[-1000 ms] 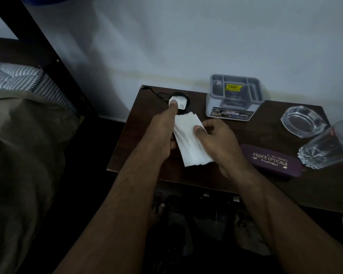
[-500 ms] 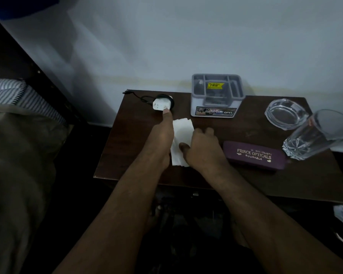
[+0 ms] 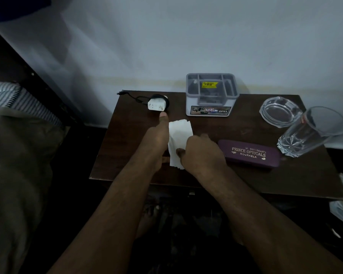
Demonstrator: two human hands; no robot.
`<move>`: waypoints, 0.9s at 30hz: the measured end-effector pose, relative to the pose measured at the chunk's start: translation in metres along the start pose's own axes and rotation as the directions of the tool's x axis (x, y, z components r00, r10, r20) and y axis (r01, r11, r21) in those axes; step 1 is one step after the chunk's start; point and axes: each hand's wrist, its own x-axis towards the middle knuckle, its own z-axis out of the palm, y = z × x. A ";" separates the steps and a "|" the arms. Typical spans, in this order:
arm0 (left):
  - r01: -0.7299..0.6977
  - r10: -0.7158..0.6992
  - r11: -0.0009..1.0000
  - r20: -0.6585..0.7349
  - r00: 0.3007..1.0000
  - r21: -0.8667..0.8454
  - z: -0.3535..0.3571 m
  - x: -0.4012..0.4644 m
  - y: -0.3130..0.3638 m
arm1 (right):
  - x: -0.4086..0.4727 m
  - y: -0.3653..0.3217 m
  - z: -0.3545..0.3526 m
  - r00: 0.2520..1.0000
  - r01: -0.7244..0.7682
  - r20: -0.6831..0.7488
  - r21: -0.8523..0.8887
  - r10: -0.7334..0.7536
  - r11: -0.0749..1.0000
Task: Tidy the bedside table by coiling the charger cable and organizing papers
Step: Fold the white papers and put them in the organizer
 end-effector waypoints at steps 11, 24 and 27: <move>-0.399 0.531 0.757 -0.131 0.837 0.517 0.006 0.002 -0.013 | -0.006 0.008 -0.016 0.991 0.051 -0.122 0.006 -0.049 0.999; -0.619 0.677 0.674 -0.001 0.736 0.402 0.063 -0.036 -0.011 | -0.031 0.069 -0.045 0.948 0.066 -0.312 -0.009 -0.065 0.998; -0.618 0.672 0.663 0.029 0.740 0.422 0.067 -0.039 -0.016 | -0.039 0.084 -0.049 0.933 0.060 -0.355 -0.006 -0.059 0.998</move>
